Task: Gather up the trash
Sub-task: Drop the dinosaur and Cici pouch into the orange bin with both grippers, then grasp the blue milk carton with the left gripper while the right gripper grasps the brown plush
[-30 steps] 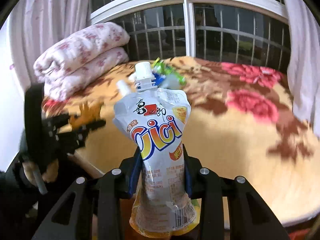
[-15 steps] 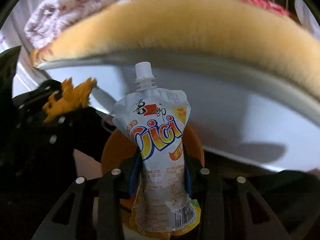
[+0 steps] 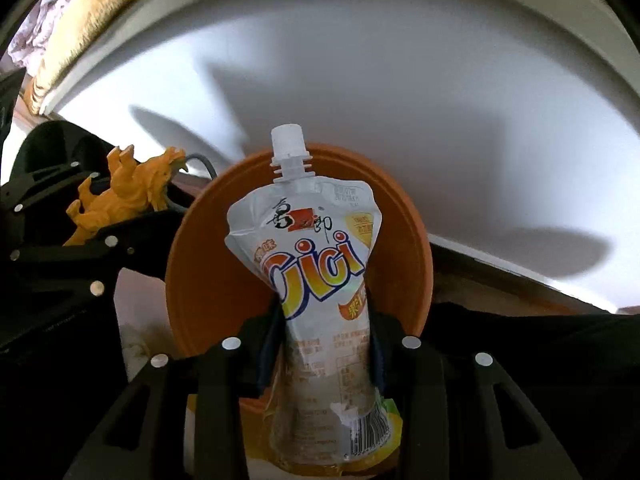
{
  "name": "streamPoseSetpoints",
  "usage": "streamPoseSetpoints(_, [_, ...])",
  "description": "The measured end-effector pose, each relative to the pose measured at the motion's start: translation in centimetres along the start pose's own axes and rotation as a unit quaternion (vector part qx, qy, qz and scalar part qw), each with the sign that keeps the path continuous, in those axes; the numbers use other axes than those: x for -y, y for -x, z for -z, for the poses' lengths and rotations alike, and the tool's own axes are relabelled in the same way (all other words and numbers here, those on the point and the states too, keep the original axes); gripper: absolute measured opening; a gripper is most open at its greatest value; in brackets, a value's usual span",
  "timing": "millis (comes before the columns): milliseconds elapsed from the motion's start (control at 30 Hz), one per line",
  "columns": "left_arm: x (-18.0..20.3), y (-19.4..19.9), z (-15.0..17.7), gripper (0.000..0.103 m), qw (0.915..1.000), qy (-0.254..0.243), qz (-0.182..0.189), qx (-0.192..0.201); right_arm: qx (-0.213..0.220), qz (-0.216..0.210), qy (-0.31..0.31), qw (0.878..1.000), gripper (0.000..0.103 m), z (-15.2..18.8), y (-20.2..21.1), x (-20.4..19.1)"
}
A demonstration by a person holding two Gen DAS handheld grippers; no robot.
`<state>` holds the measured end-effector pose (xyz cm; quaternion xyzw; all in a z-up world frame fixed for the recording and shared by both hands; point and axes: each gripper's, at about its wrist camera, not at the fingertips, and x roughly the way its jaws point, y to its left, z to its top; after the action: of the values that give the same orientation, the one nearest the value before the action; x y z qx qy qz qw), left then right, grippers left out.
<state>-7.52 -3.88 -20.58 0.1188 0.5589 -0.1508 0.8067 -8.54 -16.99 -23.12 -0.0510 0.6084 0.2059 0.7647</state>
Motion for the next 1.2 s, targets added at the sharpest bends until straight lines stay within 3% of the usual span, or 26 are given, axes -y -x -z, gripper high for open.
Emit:
streamPoseSetpoints(33, [0.1, -0.5, 0.0, 0.051, 0.9999, -0.002, -0.002, -0.014, -0.005, 0.006, 0.000, 1.000, 0.056, -0.2, -0.2, -0.2])
streamPoseSetpoints(67, [0.2, -0.8, 0.0, 0.069, 0.9998, -0.003, -0.007, -0.020, -0.002, 0.014, -0.001, 1.000, 0.063, -0.3, -0.1, -0.3])
streamPoseSetpoints(100, [0.3, -0.9, 0.0, 0.076, 0.9997, -0.005, -0.011, -0.020, 0.002, 0.015, -0.002, 1.000, 0.065, -0.3, 0.0, -0.2])
streamPoseSetpoints(367, [0.9, -0.7, 0.5, 0.076, 0.9998, -0.005, -0.016, -0.013, 0.011, 0.011, -0.029, 0.999, 0.065, -0.5, 0.7, 0.1])
streamPoseSetpoints(500, [0.0, 0.1, 0.8, 0.076, 0.9998, 0.000, -0.014, -0.012, 0.016, 0.013, -0.037, 0.999, 0.070, 0.0, 1.0, 0.2])
streamPoseSetpoints(533, [-0.1, -0.1, 0.6, 0.076, 0.9999, 0.000, -0.012, -0.012, 0.017, 0.012, -0.037, 0.999, 0.070, 0.4, 0.8, 2.2])
streamPoseSetpoints(667, [-0.7, 0.6, 0.7, 0.076, 0.9999, 0.007, -0.011, -0.001, 0.020, 0.013, -0.040, 0.999, 0.071, 0.8, 1.3, 2.7])
streamPoseSetpoints(800, [-1.6, 3.4, 0.4, 0.076, 0.9991, 0.020, -0.007, 0.037, 0.034, 0.013, -0.050, 0.998, 0.076, 1.1, 2.0, 3.2])
streamPoseSetpoints(967, [-4.3, 10.3, -2.5, 0.077, 0.9914, 0.049, -0.003, 0.121, 0.048, -0.007, -0.058, 0.997, 0.076, 1.5, 2.7, 3.8])
streamPoseSetpoints(1000, [-4.9, 11.5, -3.4, 0.085, 0.9889, 0.053, -0.003, 0.139, 0.049, -0.008, -0.058, 0.997, 0.076, 1.4, 2.6, 3.8])
streamPoseSetpoints(1067, [-6.0, 13.8, -6.0, 0.092, 0.9814, 0.054, -0.037, 0.181, 0.049, -0.013, -0.054, 0.997, 0.076, 1.5, 2.9, 4.0])
streamPoseSetpoints(1100, [-6.6, 14.6, -7.8, 0.092, 0.9764, 0.049, -0.074, 0.197, 0.049, -0.014, -0.052, 0.997, 0.076, 1.4, 2.8, 3.9])
streamPoseSetpoints(1200, [-8.2, 14.8, -12.7, 0.092, 0.9658, 0.038, -0.140, 0.215, 0.048, -0.017, -0.048, 0.998, 0.076, 1.4, 2.6, 3.7])
